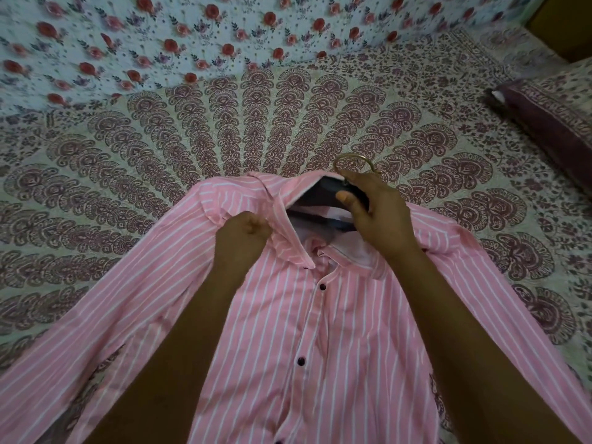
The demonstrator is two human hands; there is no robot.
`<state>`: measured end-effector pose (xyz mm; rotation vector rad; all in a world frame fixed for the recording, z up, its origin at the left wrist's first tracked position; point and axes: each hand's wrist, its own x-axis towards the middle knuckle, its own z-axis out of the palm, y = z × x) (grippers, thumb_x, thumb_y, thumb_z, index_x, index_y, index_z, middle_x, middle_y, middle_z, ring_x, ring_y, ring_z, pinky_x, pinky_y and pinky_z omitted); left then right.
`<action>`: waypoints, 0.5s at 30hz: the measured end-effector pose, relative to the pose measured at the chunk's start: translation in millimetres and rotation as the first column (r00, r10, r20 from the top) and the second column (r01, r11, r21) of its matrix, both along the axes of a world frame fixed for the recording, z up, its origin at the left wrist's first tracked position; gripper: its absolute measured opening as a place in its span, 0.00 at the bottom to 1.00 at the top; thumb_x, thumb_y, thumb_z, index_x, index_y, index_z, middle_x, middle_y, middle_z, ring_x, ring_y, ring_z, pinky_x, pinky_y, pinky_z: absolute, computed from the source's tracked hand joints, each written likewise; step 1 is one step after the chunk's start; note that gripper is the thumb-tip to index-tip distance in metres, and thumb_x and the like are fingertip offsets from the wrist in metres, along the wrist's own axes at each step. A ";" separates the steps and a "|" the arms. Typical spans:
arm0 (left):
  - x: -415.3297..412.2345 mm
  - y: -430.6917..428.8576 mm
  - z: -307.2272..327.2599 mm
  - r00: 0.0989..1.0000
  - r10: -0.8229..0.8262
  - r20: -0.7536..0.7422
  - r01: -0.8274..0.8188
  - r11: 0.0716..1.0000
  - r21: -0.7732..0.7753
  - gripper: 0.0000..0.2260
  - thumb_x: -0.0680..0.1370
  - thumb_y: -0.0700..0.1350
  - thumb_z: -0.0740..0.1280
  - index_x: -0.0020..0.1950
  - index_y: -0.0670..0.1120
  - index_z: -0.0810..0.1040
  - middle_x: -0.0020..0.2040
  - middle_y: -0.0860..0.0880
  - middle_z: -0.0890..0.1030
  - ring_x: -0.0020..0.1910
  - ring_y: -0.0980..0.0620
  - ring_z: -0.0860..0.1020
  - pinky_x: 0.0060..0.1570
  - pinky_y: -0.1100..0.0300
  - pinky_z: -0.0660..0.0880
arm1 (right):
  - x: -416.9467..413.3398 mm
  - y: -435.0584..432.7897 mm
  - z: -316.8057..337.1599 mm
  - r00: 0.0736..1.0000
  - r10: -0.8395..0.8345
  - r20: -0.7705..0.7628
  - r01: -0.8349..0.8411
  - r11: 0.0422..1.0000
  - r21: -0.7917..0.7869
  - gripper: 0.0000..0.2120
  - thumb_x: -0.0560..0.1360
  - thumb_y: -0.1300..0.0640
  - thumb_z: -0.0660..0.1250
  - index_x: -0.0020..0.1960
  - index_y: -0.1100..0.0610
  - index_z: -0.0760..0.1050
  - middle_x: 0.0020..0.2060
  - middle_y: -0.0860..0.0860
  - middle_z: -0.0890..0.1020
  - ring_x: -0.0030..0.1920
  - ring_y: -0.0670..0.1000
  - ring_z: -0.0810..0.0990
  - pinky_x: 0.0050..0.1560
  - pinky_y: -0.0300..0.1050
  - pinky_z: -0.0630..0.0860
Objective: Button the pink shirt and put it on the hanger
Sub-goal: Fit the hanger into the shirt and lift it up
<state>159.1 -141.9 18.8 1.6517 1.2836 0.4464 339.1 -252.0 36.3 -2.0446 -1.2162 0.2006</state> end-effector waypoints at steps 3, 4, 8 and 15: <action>15.4 -16.8 0.0 0.980 0.160 0.116 -0.142 0.978 -0.149 0.15 0.63 0.61 0.69 0.38 0.51 0.73 0.36 0.49 0.79 0.44 0.41 0.81 0.49 0.43 0.78 | 0.7 2.9 1.2 1.000 -0.020 -0.008 0.020 1.000 -0.004 0.22 0.74 0.47 0.58 0.65 0.53 0.72 0.53 0.57 0.79 0.52 0.61 0.78 0.47 0.57 0.76; 22.6 -23.2 0.2 0.975 0.184 0.123 -0.166 0.975 -0.147 0.18 0.63 0.61 0.70 0.42 0.51 0.72 0.39 0.47 0.79 0.45 0.42 0.81 0.49 0.44 0.78 | 0.4 3.1 1.3 1.000 -0.022 -0.010 0.022 1.000 0.000 0.21 0.74 0.47 0.58 0.64 0.53 0.72 0.53 0.57 0.79 0.52 0.61 0.78 0.47 0.57 0.76; 39.6 -33.0 -1.0 0.953 0.303 0.021 -0.302 0.953 -0.017 0.12 0.71 0.48 0.70 0.49 0.43 0.74 0.46 0.41 0.80 0.48 0.40 0.78 0.47 0.54 0.72 | 0.4 2.3 1.1 0.999 -0.029 -0.021 0.029 1.000 -0.006 0.22 0.74 0.47 0.58 0.65 0.54 0.72 0.54 0.57 0.79 0.53 0.60 0.78 0.47 0.54 0.76; 7.2 -17.4 2.6 0.877 0.139 0.459 -0.013 0.963 -0.267 0.12 0.77 0.35 0.61 0.40 0.49 0.77 0.32 0.55 0.75 0.35 0.57 0.70 0.40 0.58 0.66 | -0.1 3.6 1.9 0.998 -0.055 -0.023 0.055 0.998 -0.038 0.24 0.74 0.45 0.55 0.66 0.54 0.70 0.60 0.56 0.76 0.55 0.61 0.77 0.48 0.53 0.76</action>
